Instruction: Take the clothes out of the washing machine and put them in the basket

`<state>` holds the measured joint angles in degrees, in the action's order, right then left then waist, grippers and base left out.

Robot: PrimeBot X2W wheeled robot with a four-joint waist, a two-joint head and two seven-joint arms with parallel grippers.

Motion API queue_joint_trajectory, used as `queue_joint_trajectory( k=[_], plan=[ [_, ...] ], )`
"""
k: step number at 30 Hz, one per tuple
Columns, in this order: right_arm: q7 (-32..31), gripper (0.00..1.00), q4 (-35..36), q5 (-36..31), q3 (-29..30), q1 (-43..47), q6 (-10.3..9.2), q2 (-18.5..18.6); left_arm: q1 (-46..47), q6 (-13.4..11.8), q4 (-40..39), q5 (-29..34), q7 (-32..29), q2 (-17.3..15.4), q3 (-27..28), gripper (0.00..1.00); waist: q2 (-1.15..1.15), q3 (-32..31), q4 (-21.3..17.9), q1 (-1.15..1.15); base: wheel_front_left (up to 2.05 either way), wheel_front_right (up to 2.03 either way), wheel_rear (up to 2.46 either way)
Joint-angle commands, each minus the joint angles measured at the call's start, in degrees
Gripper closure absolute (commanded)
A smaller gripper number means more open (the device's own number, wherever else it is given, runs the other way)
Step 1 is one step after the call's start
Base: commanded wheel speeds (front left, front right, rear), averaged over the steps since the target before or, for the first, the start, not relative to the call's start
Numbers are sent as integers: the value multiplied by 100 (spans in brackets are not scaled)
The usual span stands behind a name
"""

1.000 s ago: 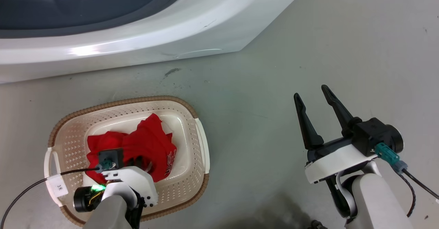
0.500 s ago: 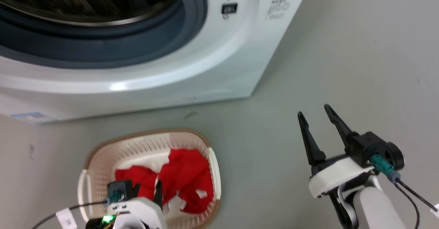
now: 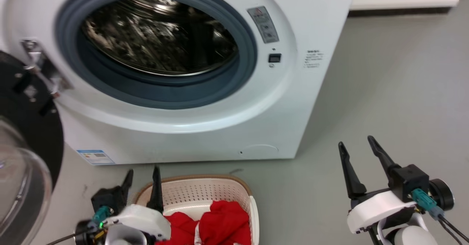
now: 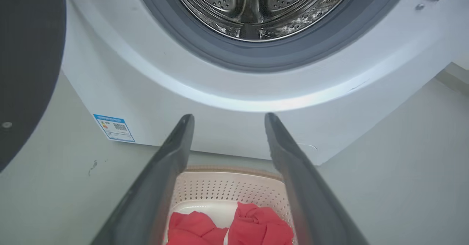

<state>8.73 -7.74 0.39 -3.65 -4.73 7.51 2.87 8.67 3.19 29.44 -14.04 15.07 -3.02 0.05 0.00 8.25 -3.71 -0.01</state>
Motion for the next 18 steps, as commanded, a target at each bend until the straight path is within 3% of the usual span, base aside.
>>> queue_joint_trajectory(
  k=[1,8,18],
  plan=[
    [-21,0,113,-48,49,100,-4,0,-92,-54,-383,93,14,9,36,0,0,-230,209,1,0,0,0],
    [-94,0,409,-81,130,293,-4,-1,-307,-144,-1667,516,14,14,134,0,0,-489,293,1,0,0,0],
    [-218,0,521,-42,222,603,-4,0,-751,-83,-1996,896,14,-48,136,0,0,-832,196,1,0,0,0]
  ],
)
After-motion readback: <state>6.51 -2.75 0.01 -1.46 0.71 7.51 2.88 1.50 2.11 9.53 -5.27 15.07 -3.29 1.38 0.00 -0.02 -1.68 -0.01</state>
